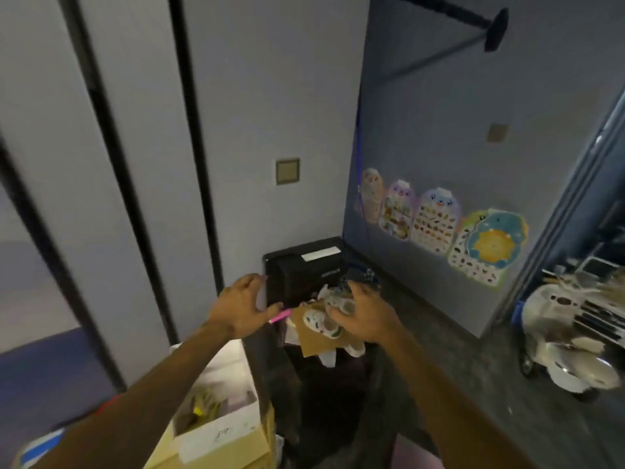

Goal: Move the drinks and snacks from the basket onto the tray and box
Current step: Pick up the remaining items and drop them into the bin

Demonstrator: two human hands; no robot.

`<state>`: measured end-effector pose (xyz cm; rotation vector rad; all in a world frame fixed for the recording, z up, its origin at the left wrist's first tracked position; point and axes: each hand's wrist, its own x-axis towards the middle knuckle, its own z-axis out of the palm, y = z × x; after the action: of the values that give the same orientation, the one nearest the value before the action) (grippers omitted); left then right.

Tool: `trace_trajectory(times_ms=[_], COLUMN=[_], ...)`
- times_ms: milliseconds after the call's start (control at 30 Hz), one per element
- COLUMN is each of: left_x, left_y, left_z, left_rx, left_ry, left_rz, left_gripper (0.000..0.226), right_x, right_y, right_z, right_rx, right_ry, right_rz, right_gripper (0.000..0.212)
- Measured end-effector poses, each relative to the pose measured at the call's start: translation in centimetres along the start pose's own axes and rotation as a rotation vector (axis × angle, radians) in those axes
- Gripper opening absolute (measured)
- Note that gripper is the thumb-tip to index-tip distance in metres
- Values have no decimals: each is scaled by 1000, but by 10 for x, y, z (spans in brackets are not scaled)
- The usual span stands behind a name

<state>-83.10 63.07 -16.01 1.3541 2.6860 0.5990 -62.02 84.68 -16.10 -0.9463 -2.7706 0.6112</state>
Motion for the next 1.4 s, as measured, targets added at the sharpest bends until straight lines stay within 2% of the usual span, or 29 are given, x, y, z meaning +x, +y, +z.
trace_trajectory(times_ms=[167, 333, 567, 733, 933, 1133, 1267, 1400], left_x=[-23, -29, -28, -28, -26, -17, -20, -22], left_y=[-83, -164, -230, -248, -247, -264, -283, -286], left_z=[-21, -33, 3, 61, 160, 268, 314, 336], left_rx=[8, -9, -63, -187, -259, -299, -233, -167], left_ry=[38, 41, -43, -139, -234, -309, -370, -349], left_rz=[-199, -299, -390, -519, -610, -766, -840, -830], left_gripper=[88, 89, 94, 100, 96, 88, 91, 76], right_x=[45, 89, 125, 140, 148, 142, 131, 123], right_y=[-79, -145, -184, -175, -147, -107, -85, -76], right_z=[52, 106, 188, 254, 343, 447, 493, 517], right_rx=[-33, -83, -97, -110, -24, -70, -144, -208], right_ry=[-81, -175, -336, -501, -650, -684, -696, -618], right_rz=[-97, -180, -209, -211, -146, -38, -91, -138], right_gripper=[104, 105, 100, 94, 81, 62, 41, 28])
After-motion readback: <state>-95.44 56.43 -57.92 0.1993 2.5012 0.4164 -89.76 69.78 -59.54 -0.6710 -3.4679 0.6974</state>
